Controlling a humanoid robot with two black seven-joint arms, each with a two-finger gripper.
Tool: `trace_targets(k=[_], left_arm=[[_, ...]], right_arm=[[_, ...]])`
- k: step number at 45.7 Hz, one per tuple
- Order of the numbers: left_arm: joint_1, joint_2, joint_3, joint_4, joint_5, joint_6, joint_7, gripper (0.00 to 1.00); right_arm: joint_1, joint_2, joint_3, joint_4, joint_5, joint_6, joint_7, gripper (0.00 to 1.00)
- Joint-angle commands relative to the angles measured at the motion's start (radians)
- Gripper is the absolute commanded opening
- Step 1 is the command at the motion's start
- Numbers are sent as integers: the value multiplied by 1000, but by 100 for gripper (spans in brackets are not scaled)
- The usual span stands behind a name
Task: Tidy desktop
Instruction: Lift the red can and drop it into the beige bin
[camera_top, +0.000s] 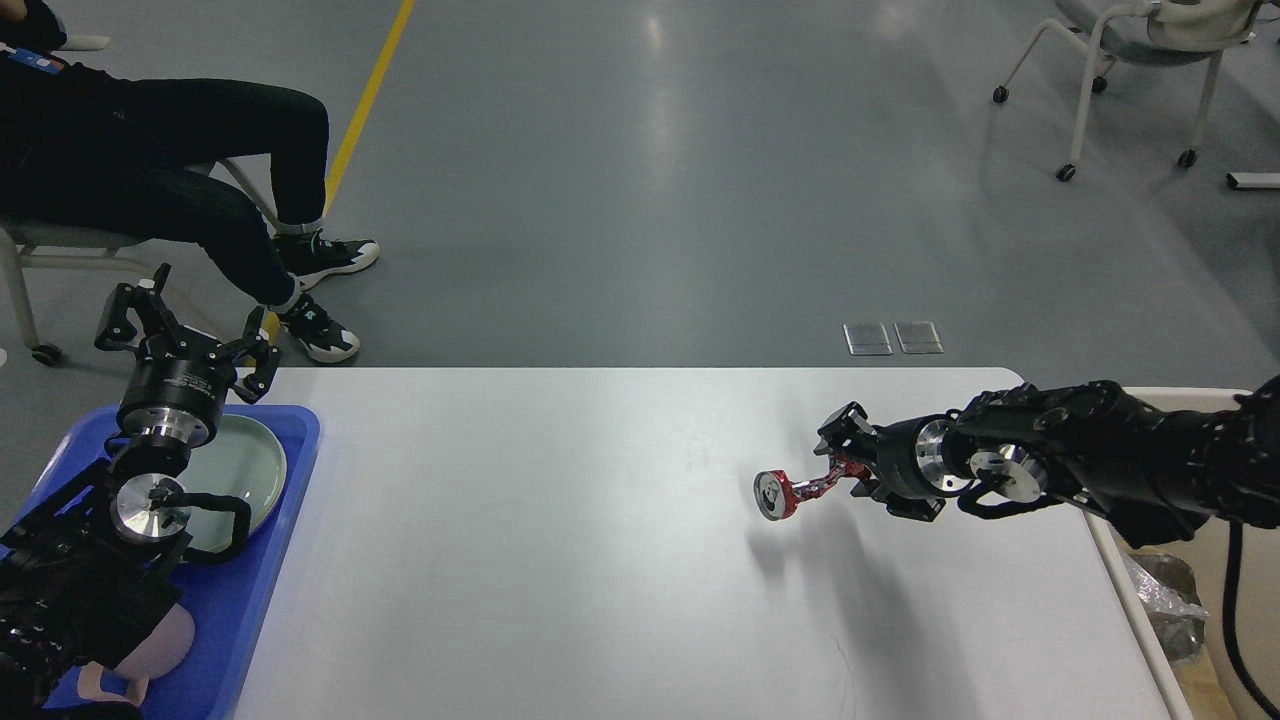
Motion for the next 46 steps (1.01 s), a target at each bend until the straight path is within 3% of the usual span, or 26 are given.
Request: trace_targets(k=[1, 15, 30, 38, 46], left_arm=[[0, 0, 0, 0, 0, 0, 0, 96], [0, 0, 0, 0, 0, 0, 0, 97], [0, 0, 0, 0, 0, 0, 0, 97], [0, 0, 0, 0, 0, 0, 0, 96], [0, 0, 0, 0, 0, 0, 0, 97]], right_arm=[[110, -98, 2, 92, 0, 46, 0, 30], [415, -311, -1, 221, 2, 149, 0, 30], [575, -408, -10, 213, 0, 201, 0, 30], [522, -442, -27, 176, -2, 149, 0, 30], [313, -475, -18, 75, 5, -46, 0, 31]])
